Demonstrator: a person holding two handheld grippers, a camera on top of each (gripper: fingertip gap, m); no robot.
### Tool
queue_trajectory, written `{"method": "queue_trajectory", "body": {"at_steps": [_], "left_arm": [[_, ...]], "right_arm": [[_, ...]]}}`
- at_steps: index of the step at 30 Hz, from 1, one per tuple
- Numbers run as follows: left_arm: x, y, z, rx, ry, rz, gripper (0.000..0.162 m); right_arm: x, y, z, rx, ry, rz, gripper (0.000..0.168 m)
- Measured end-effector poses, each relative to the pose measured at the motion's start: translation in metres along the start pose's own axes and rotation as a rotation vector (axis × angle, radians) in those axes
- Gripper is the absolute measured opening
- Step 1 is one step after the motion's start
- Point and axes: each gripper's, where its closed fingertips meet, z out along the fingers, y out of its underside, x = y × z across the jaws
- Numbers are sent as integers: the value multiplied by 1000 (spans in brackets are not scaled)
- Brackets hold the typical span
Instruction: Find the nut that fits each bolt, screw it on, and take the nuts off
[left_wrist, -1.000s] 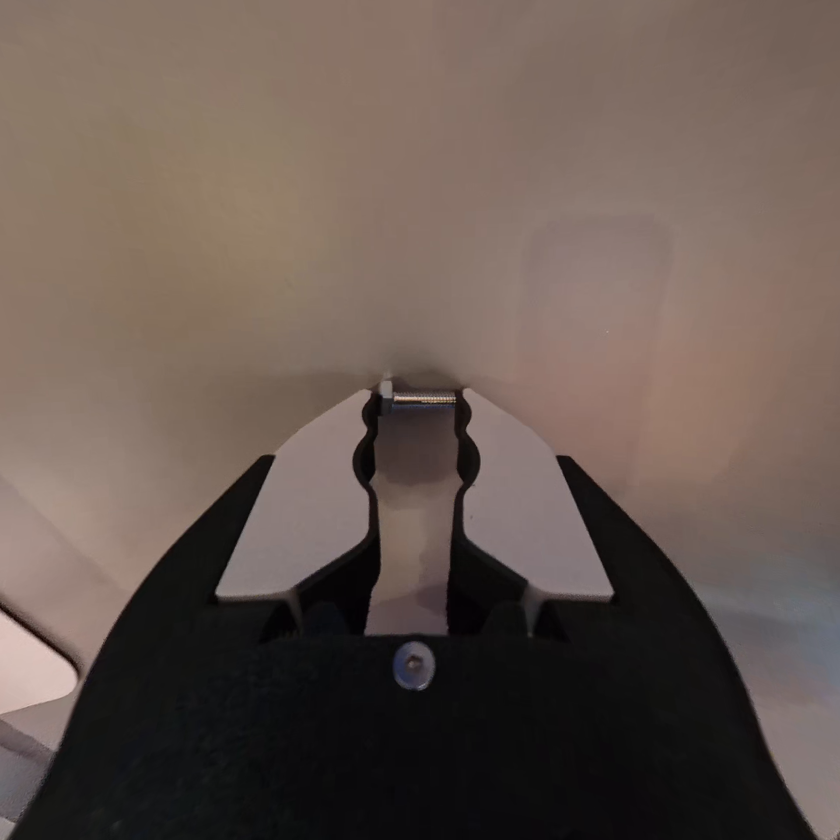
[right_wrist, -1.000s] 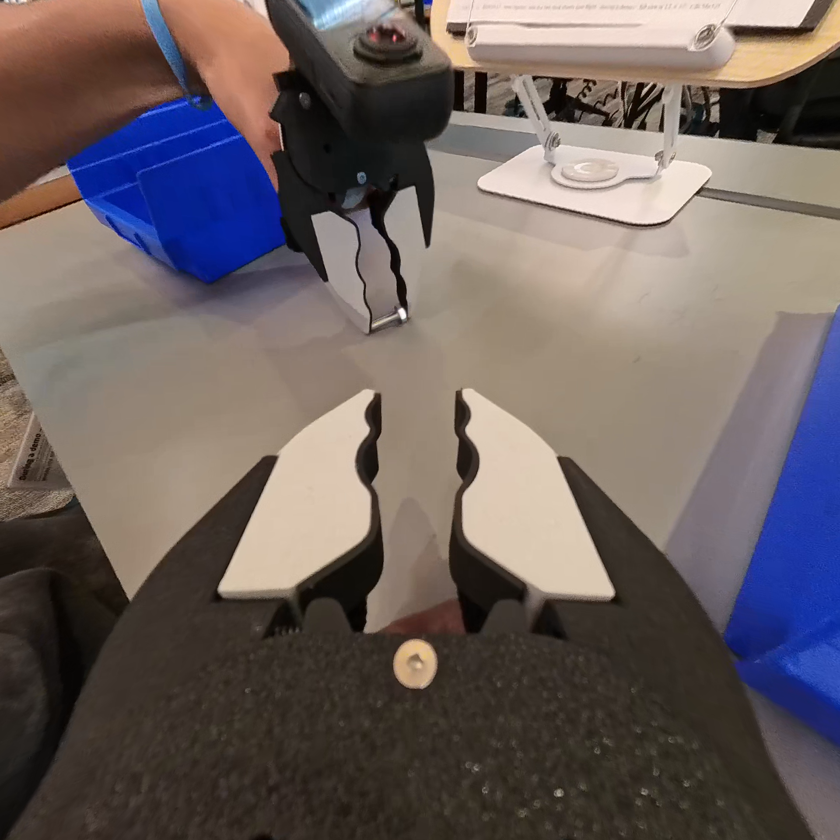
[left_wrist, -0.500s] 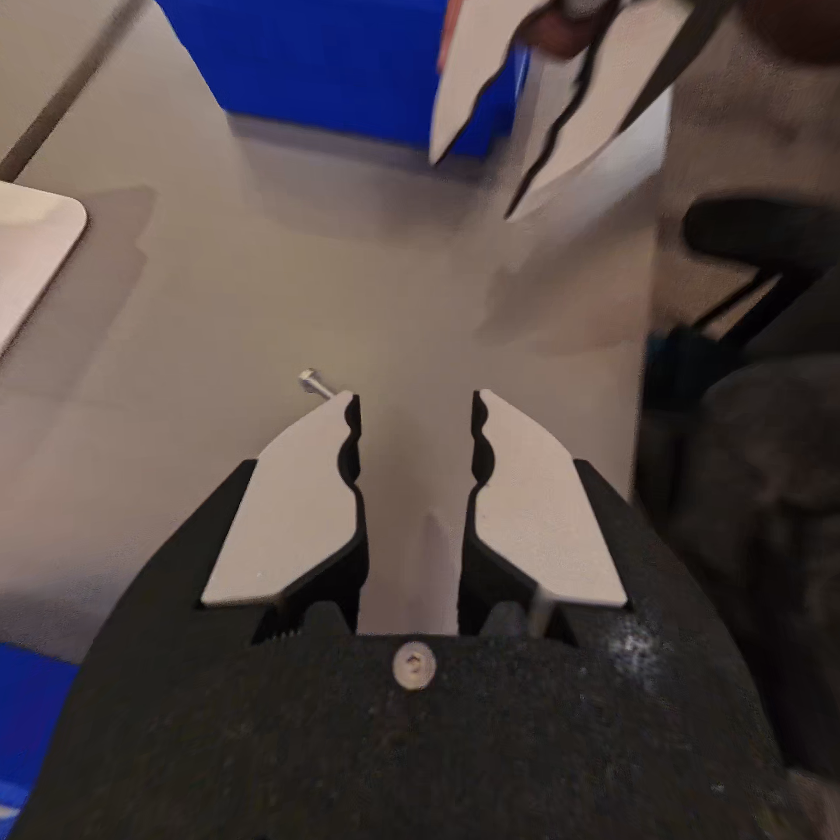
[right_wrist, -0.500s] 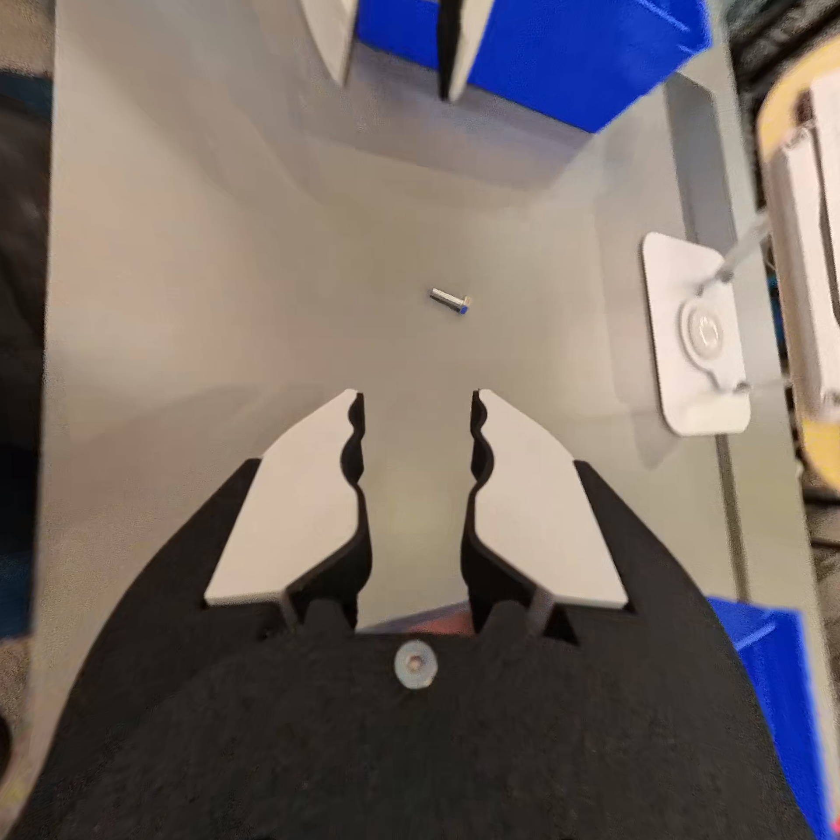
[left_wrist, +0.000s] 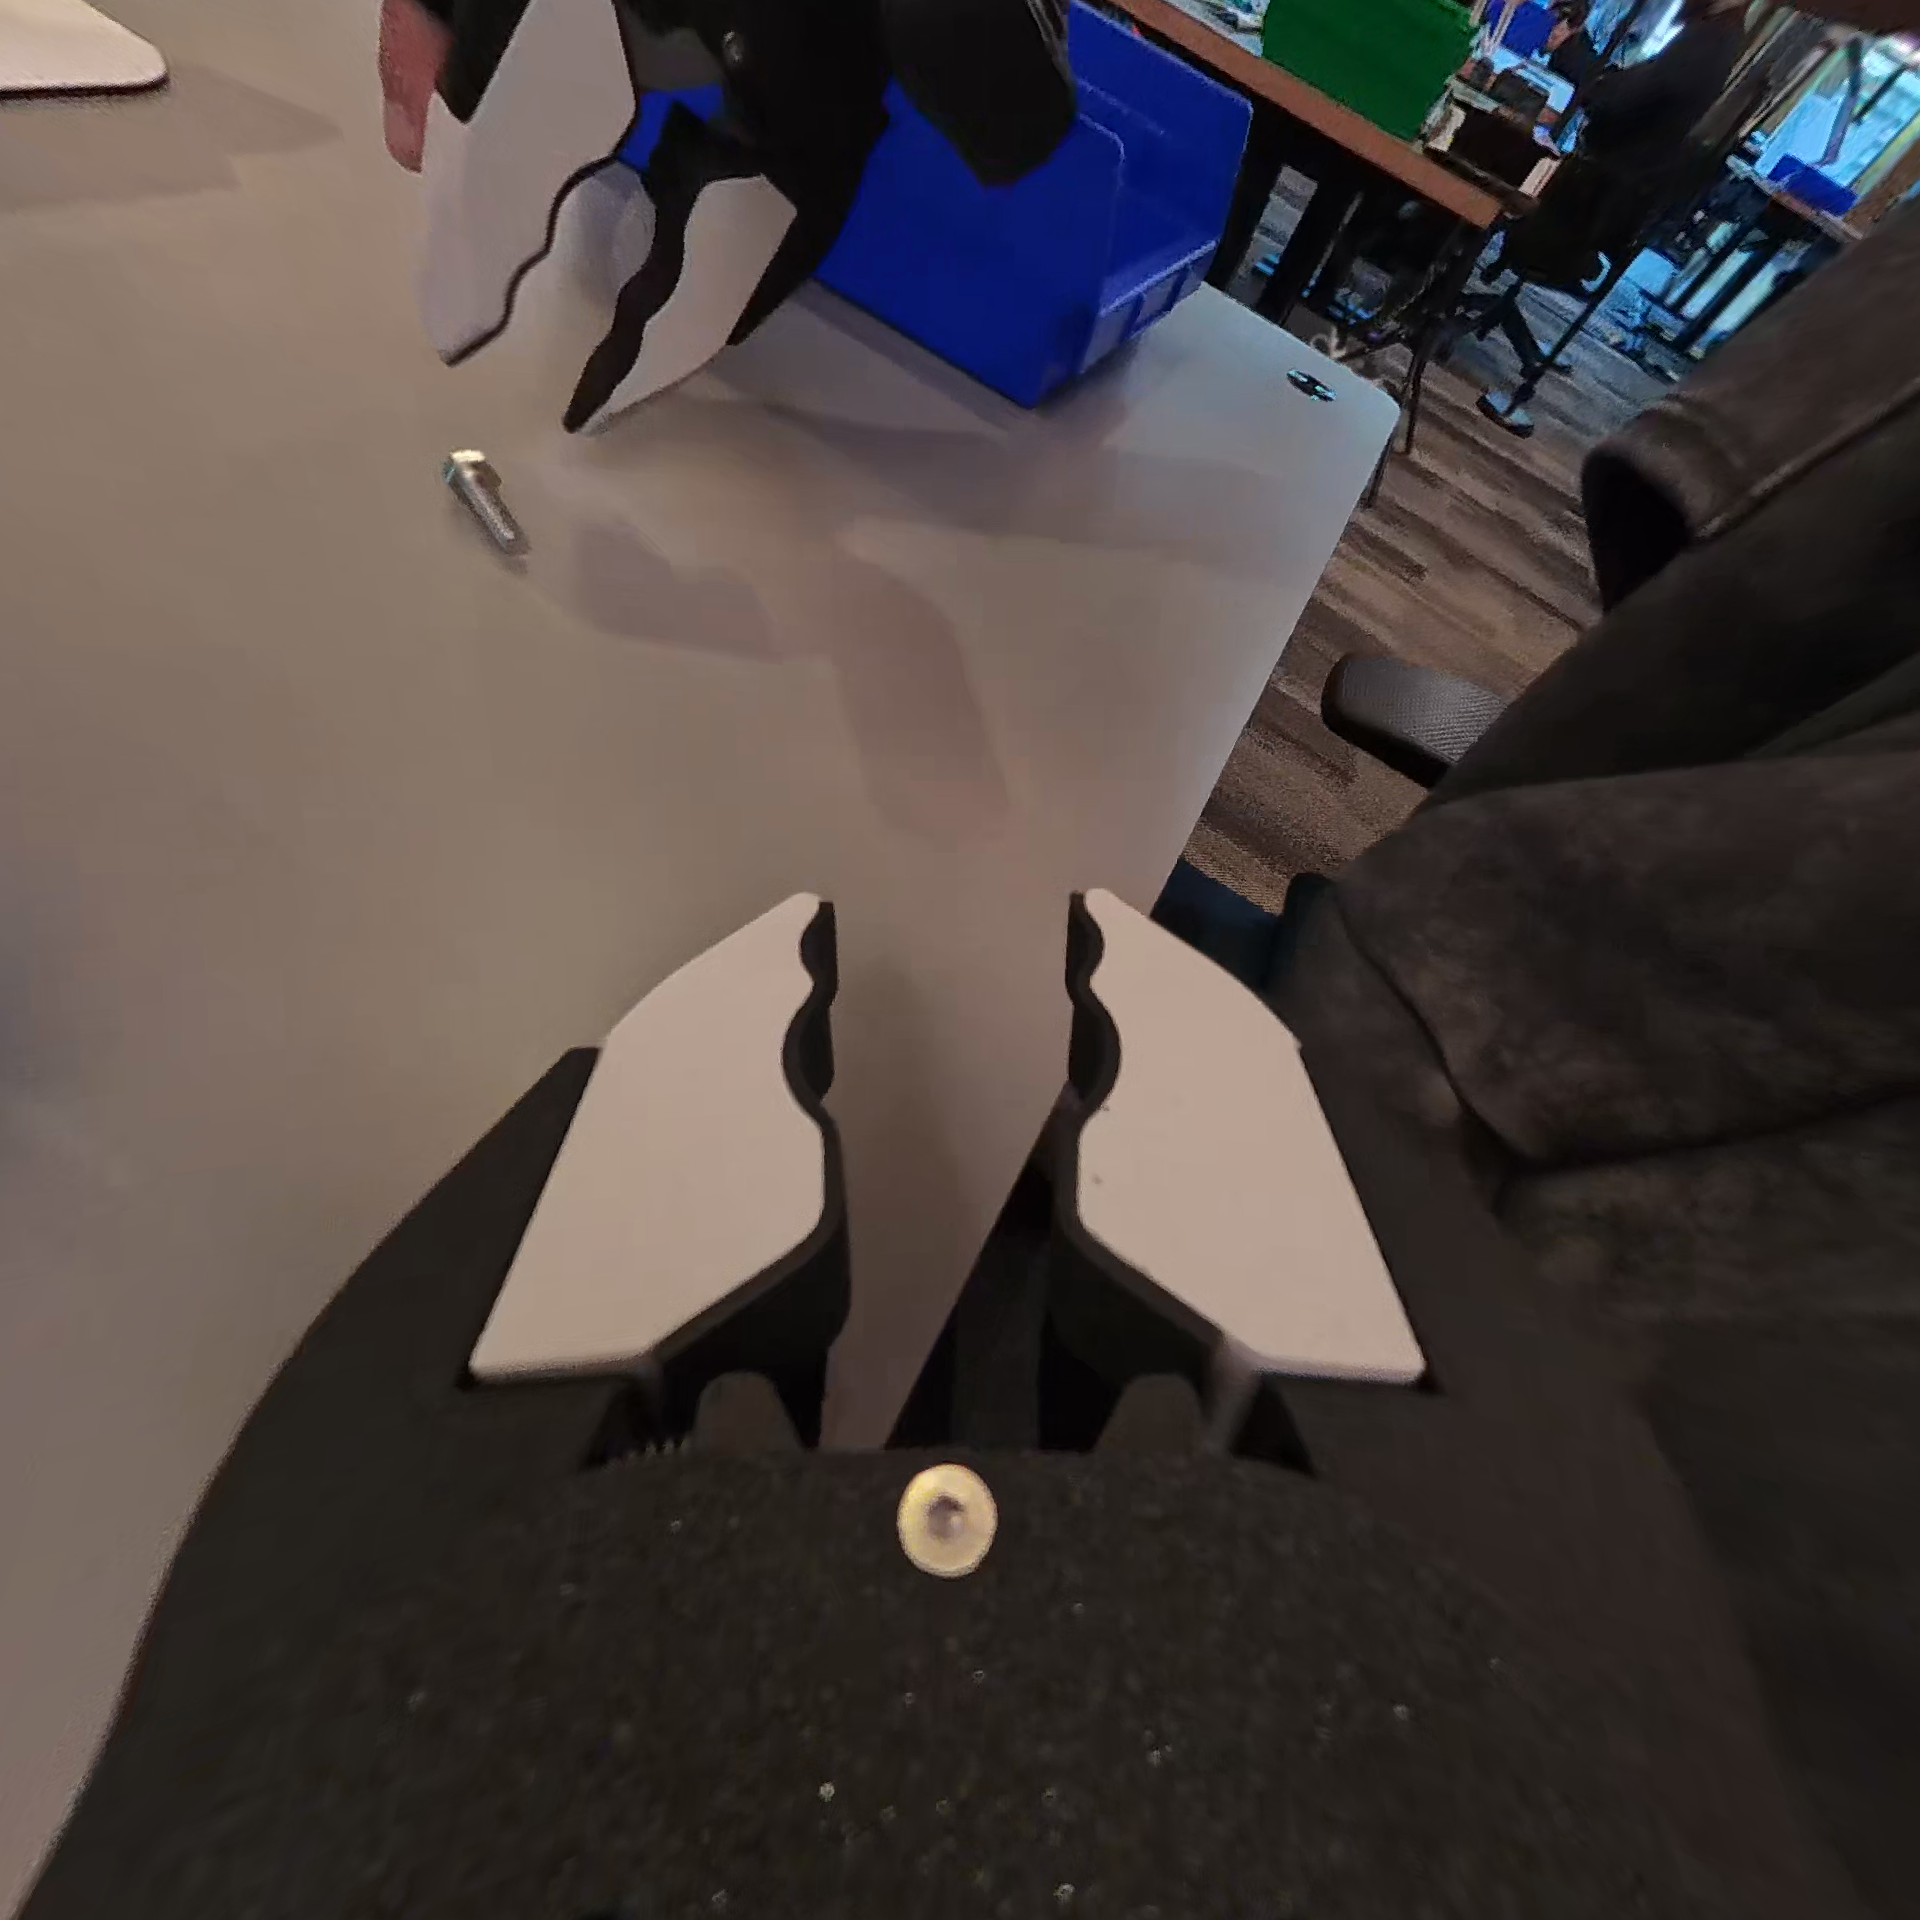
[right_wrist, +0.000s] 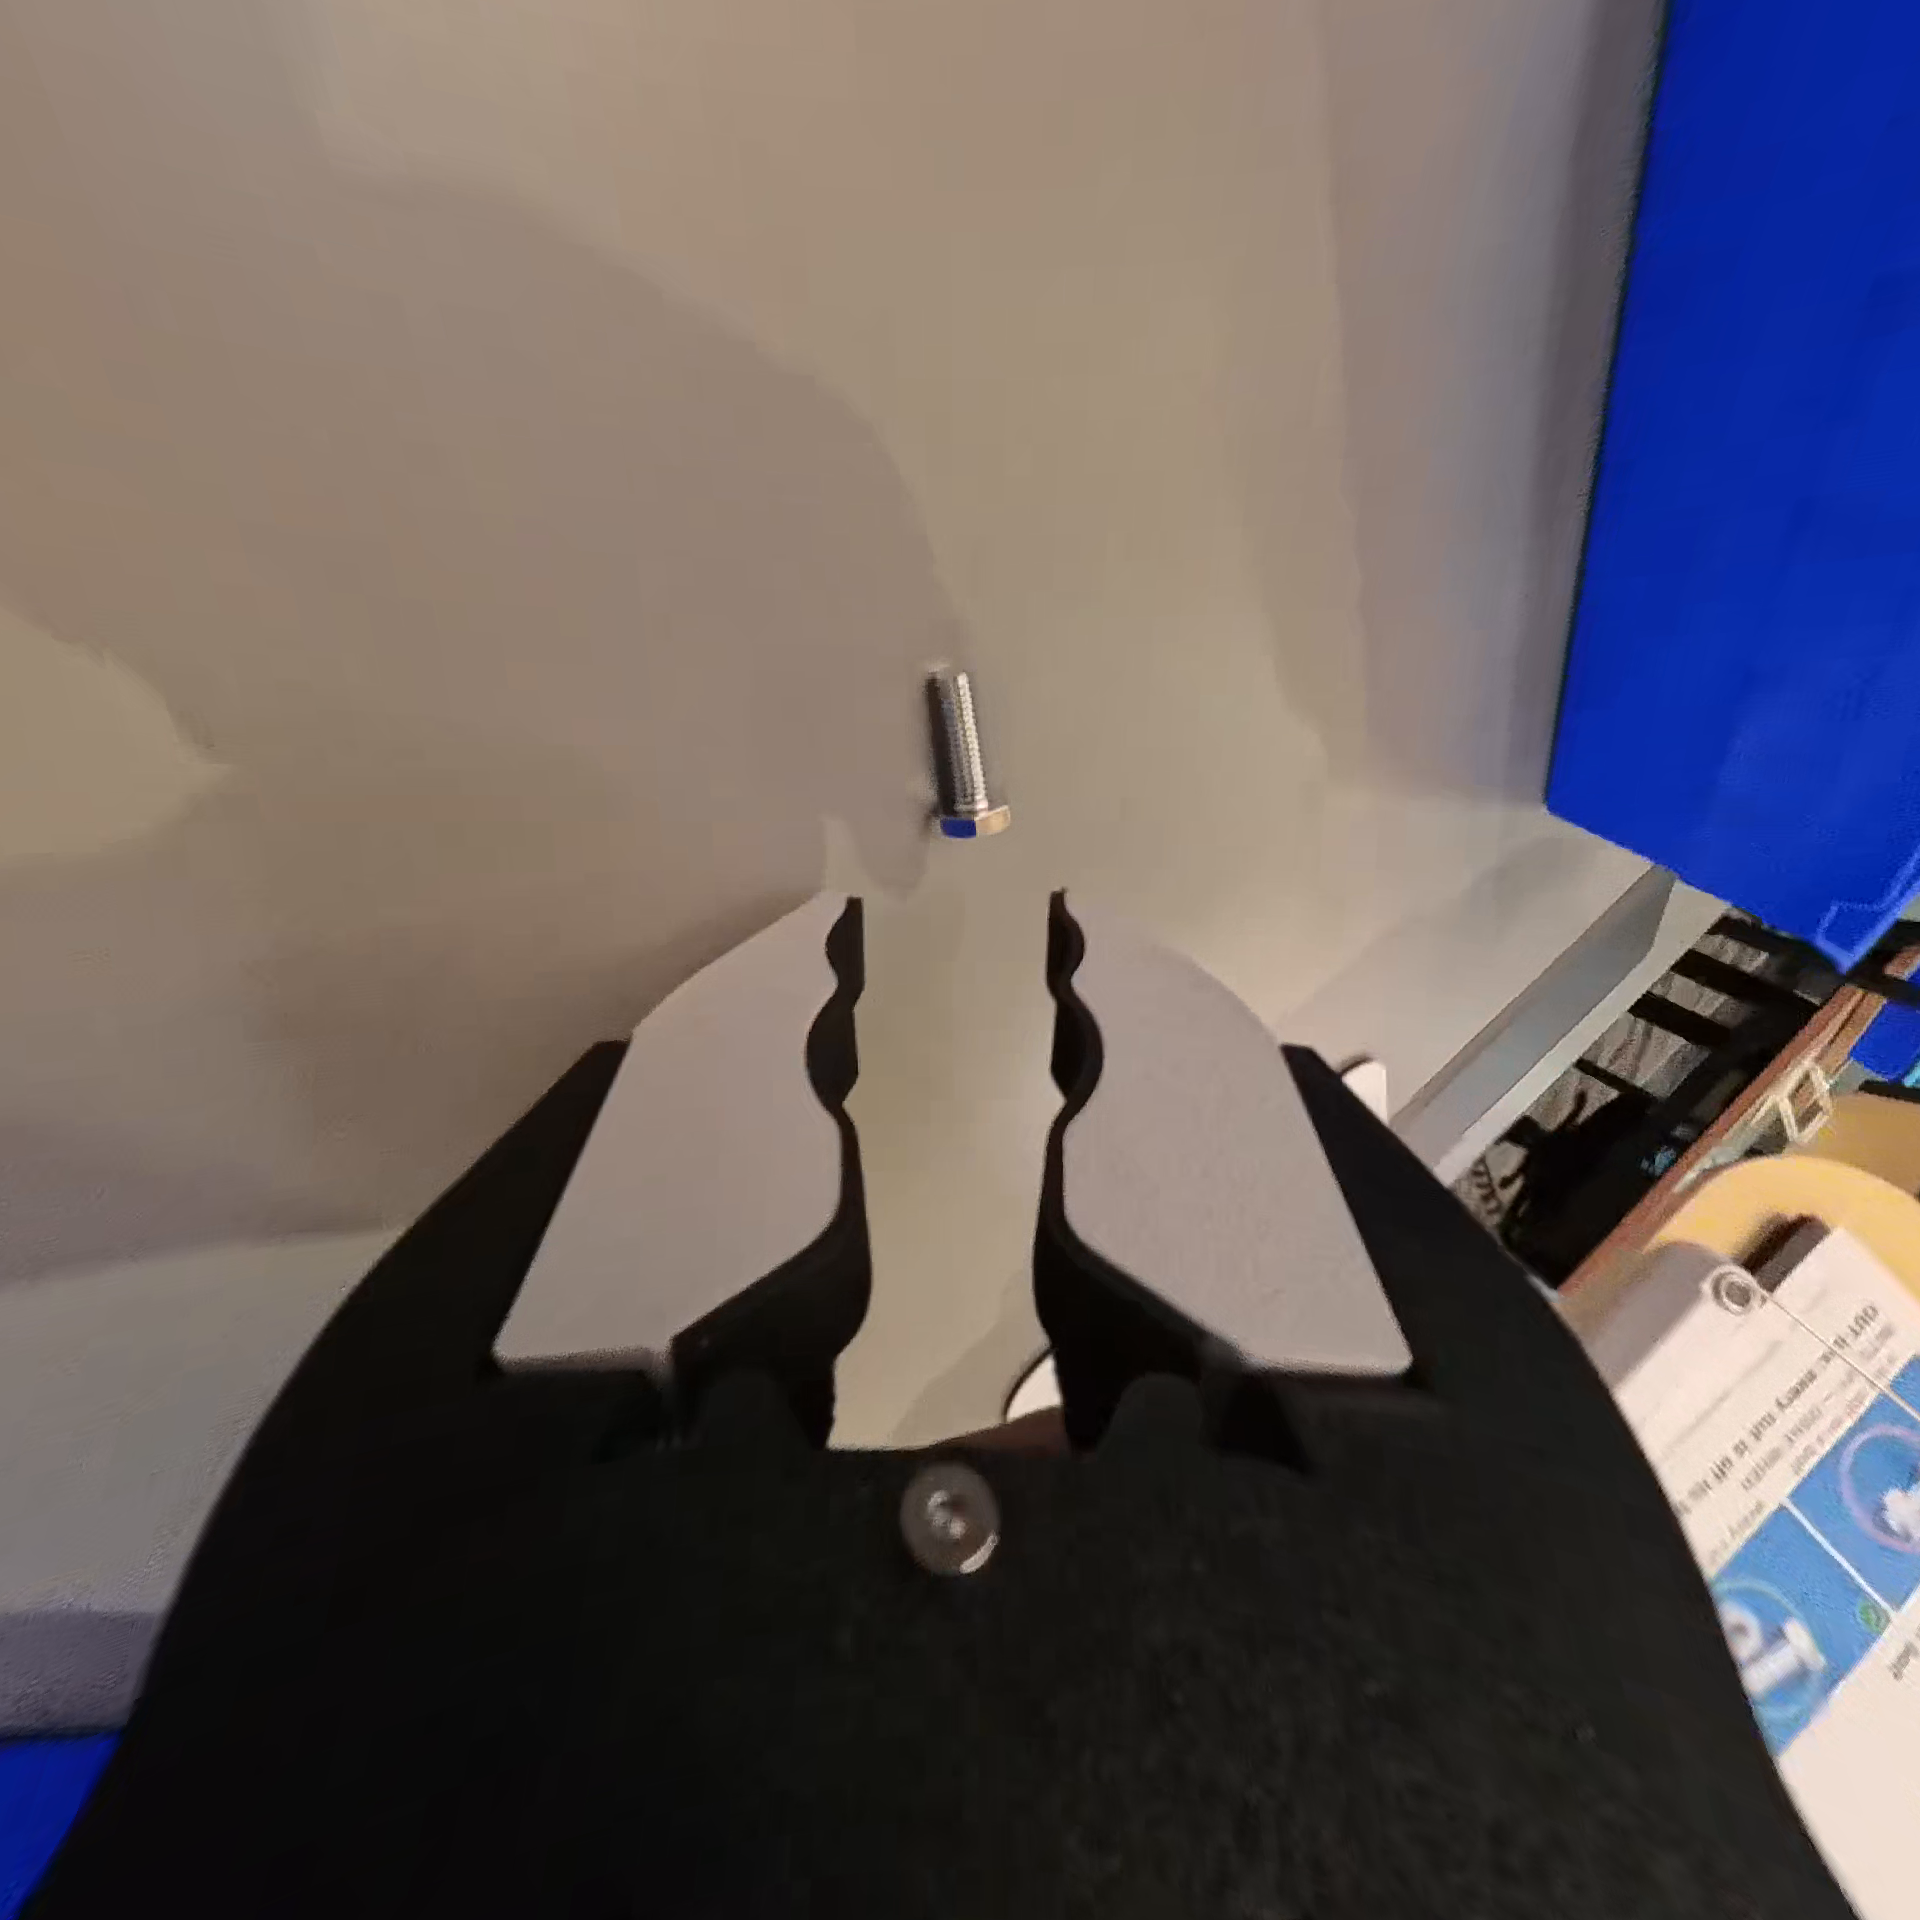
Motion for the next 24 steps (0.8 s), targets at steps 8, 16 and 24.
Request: {"method": "queue_trajectory", "body": {"at_steps": [8,16,24], "left_arm": [[8,10,-3,-39,14,41,44],[4,22,1,-97,16,59,44],[-4,22,0,-80,1,32,44]], "right_arm": [[3,-3,16,54,-119,54,31],[3,-9,27,60,-209,60,15],[31,-26,-8,143,-157,592,15]]}}
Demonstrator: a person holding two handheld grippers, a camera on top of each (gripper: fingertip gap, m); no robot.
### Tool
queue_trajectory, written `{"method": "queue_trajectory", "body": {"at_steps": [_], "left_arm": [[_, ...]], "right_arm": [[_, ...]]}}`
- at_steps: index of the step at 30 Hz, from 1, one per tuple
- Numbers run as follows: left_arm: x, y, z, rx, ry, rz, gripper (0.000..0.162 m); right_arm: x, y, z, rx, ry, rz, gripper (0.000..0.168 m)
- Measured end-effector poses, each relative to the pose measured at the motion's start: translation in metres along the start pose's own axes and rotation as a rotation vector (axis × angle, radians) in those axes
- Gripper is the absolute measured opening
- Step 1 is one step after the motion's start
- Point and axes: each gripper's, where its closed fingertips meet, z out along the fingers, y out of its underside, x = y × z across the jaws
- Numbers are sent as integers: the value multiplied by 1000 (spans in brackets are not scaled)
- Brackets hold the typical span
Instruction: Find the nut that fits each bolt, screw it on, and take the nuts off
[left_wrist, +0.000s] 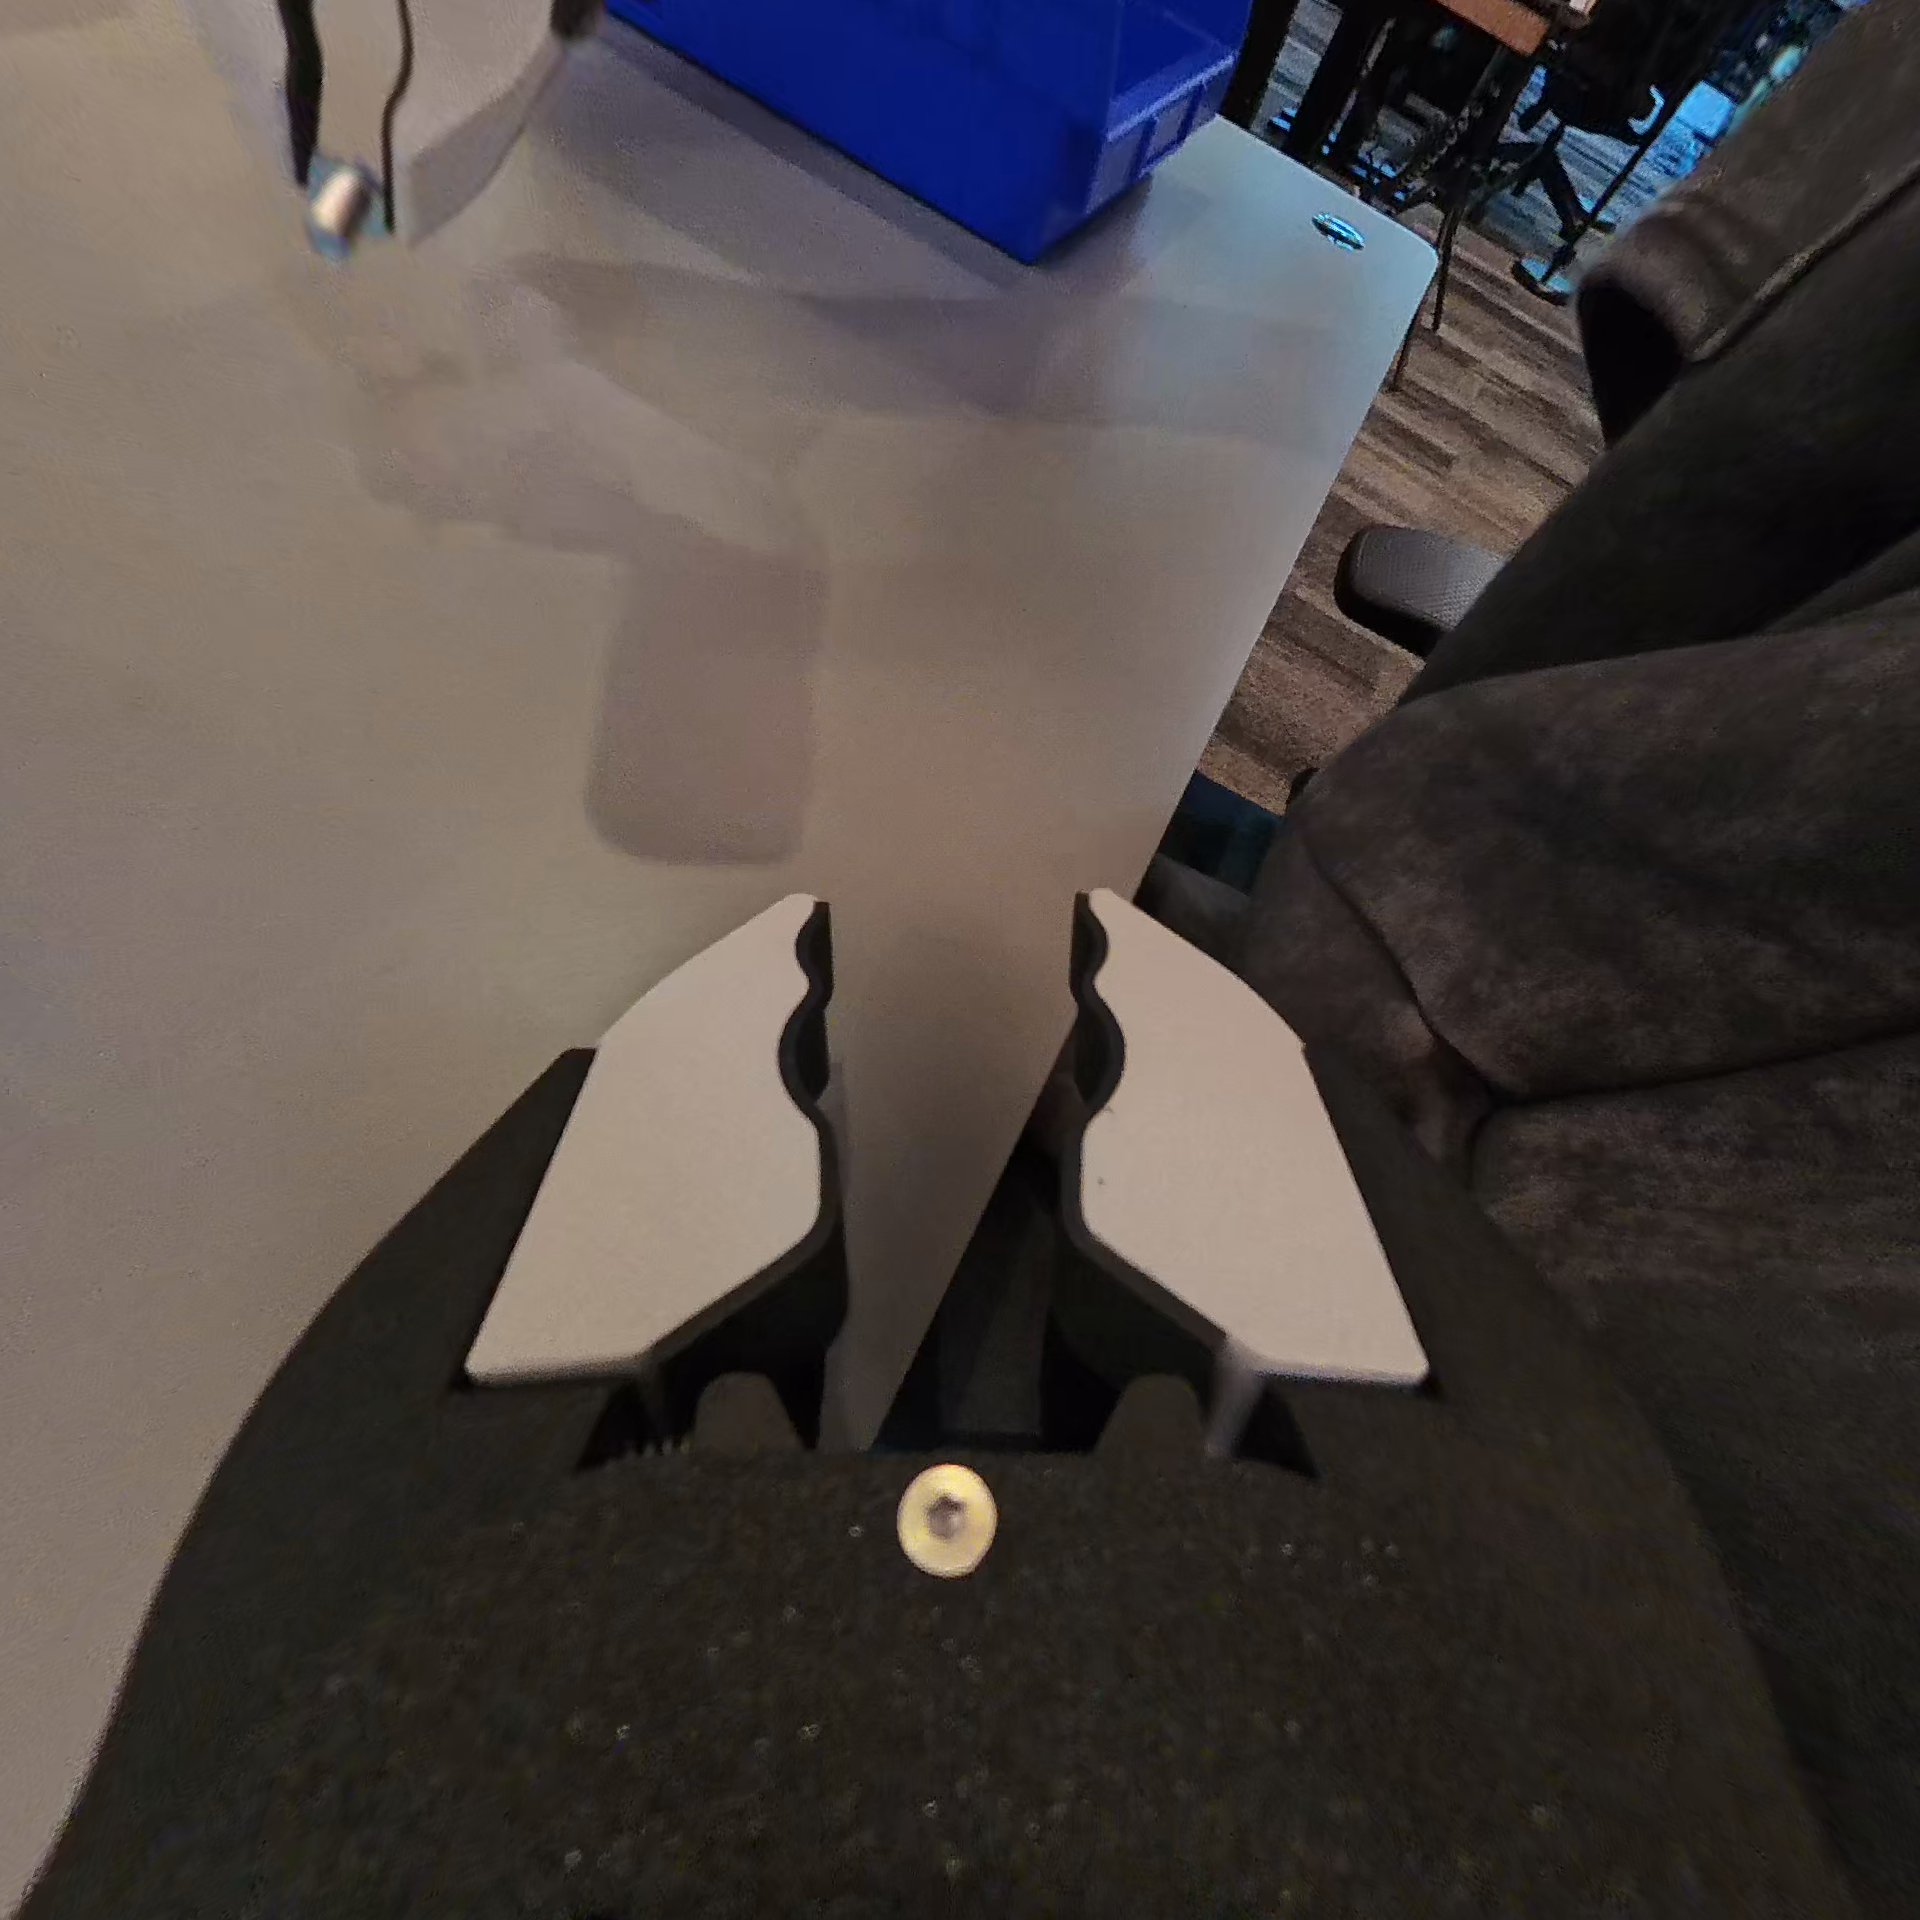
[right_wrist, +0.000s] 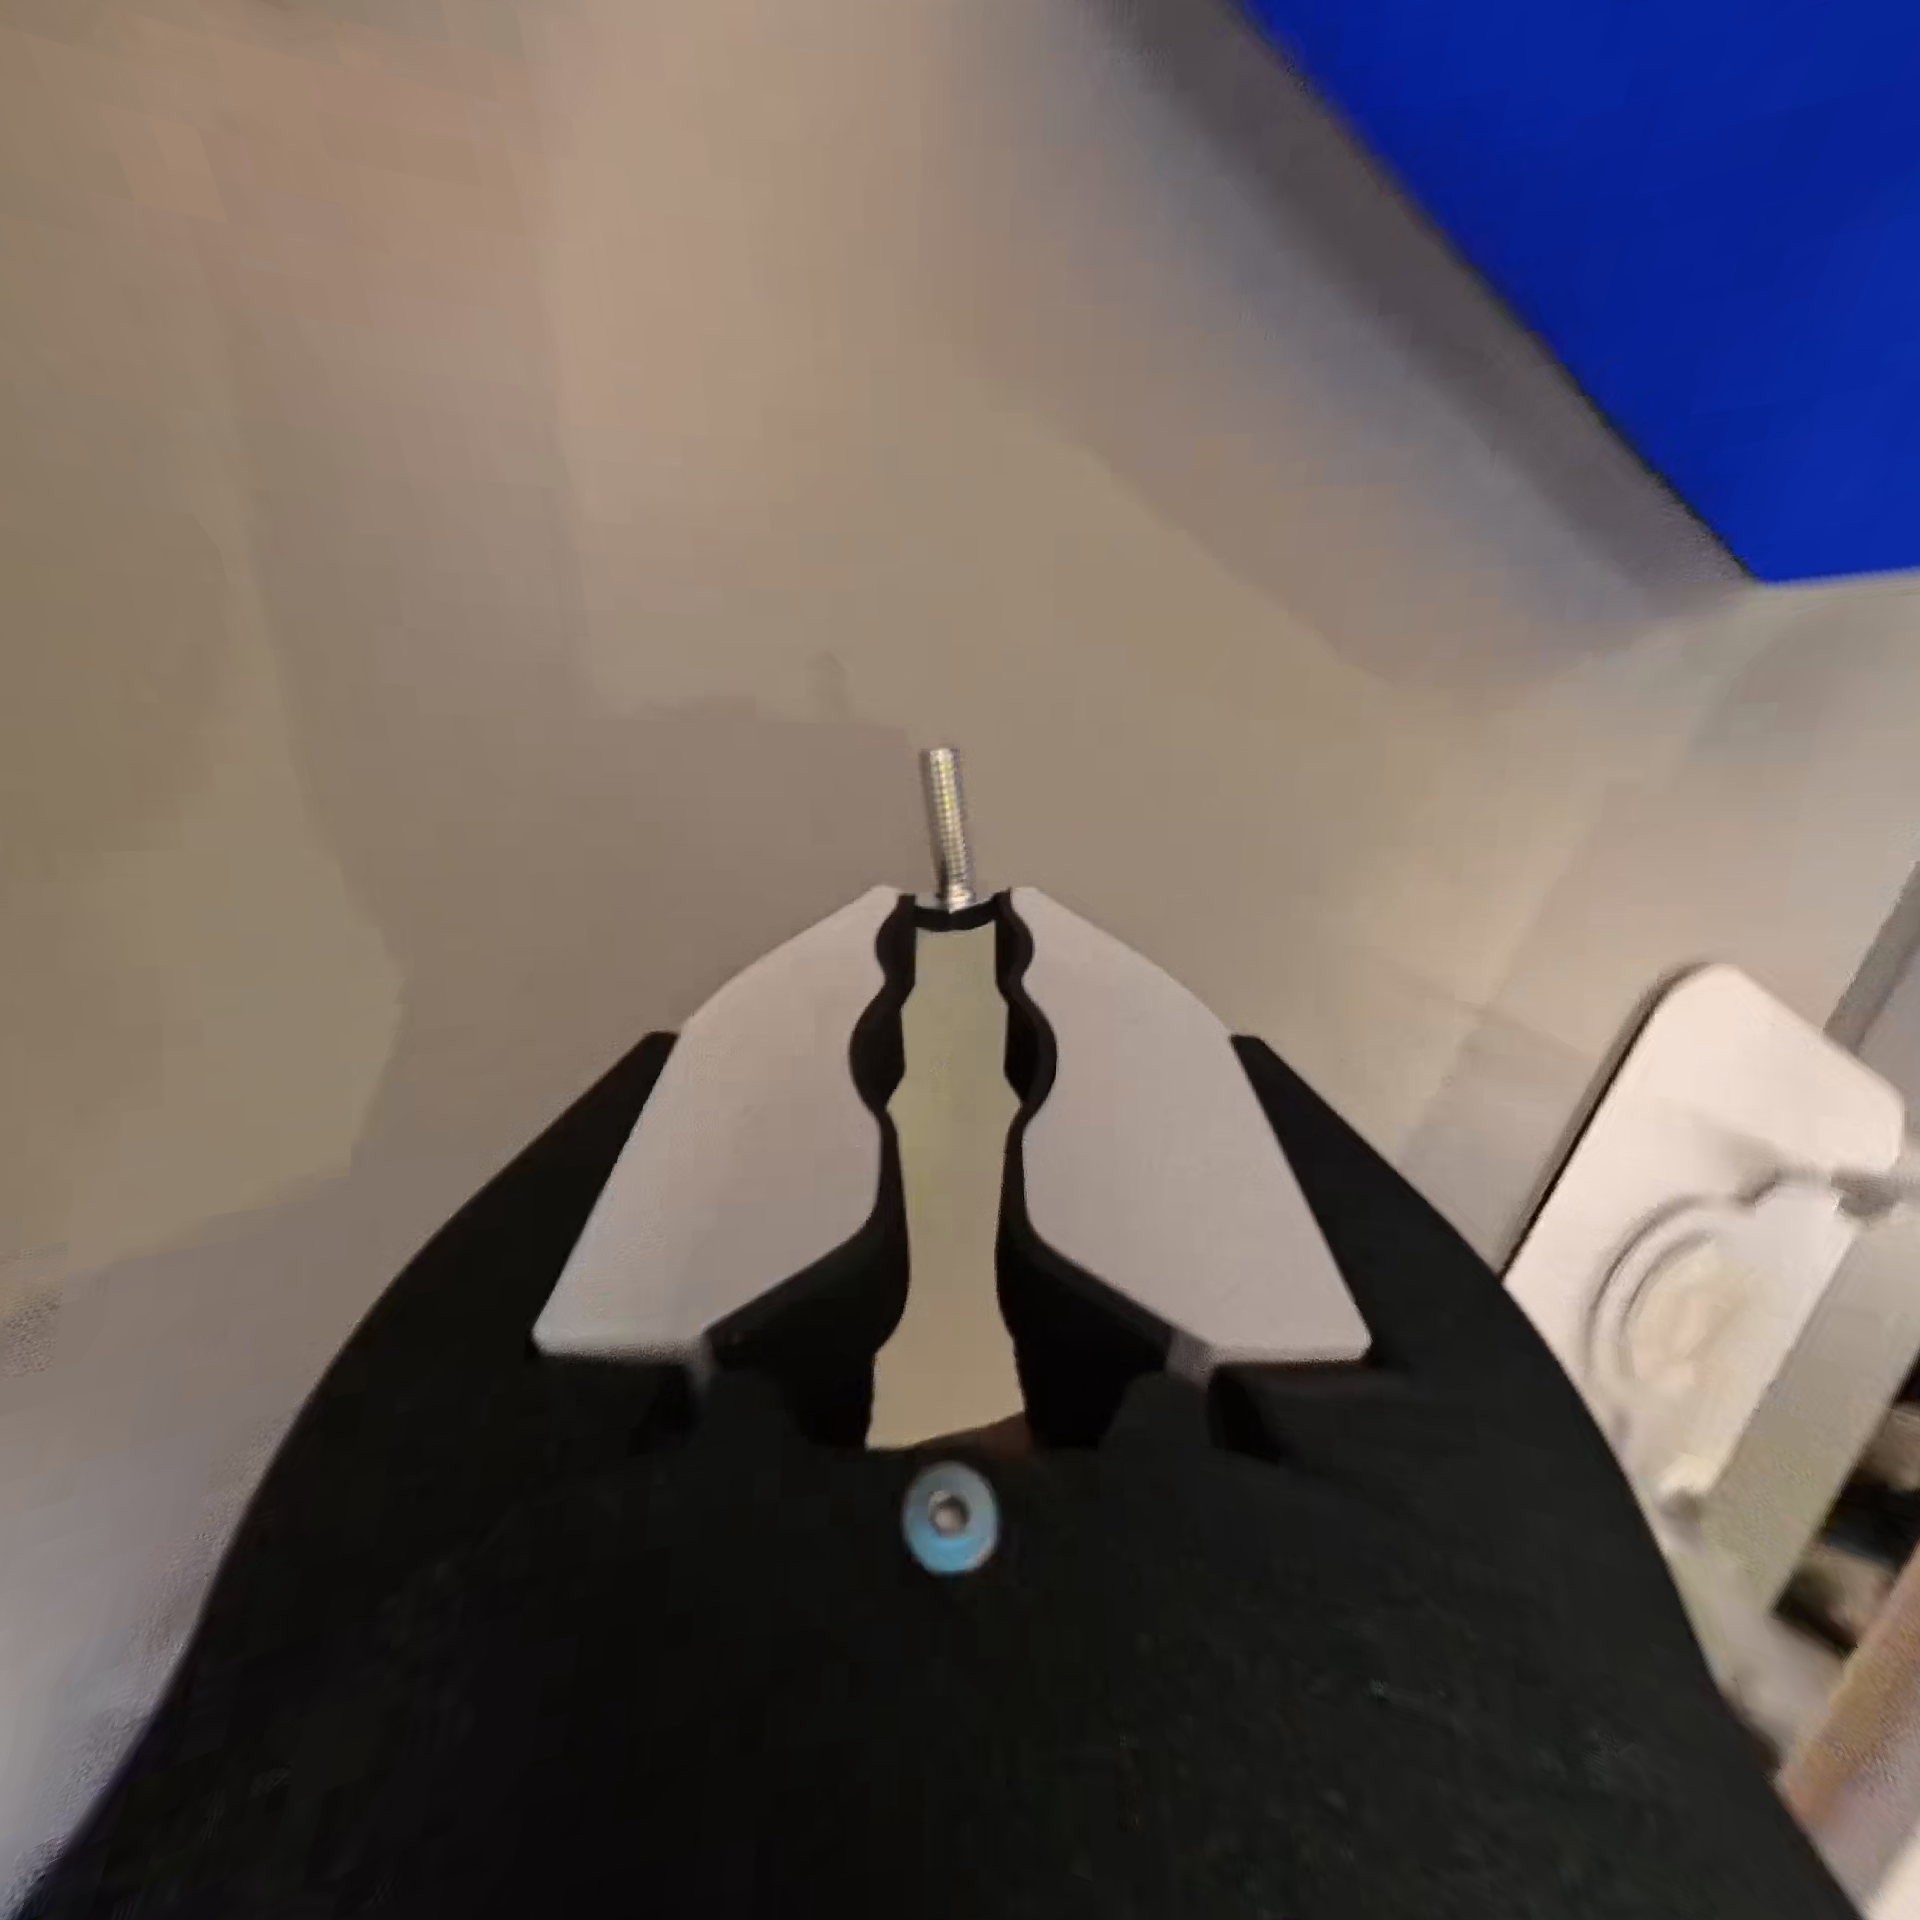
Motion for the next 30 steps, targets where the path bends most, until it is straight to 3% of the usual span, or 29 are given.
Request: {"method": "queue_trajectory", "body": {"at_steps": [2,5,11,13,17,19,21,30], "left_arm": [[-5,-5,-3,27,-29,-7,43],[-7,-23,-4,84,-38,-16,43],[-29,-78,2,133,-179,8,38],[-35,-89,-3,159,-233,37,38],[-37,-79,-4,173,-264,47,38],[-37,-66,0,165,-252,38,38],[-39,-56,4,162,-248,28,39],[-48,-49,2,166,-283,47,41]], "right_arm": [[-9,-11,-20,56,-24,175,14],[-30,-20,-41,92,12,245,15],[-53,-18,-49,33,299,255,15],[-48,-17,-56,107,426,348,15],[-46,-24,-74,537,552,710,15],[-48,-13,-78,674,572,868,15],[-54,-13,-85,821,550,913,14],[-58,-25,-88,962,540,889,15]]}}
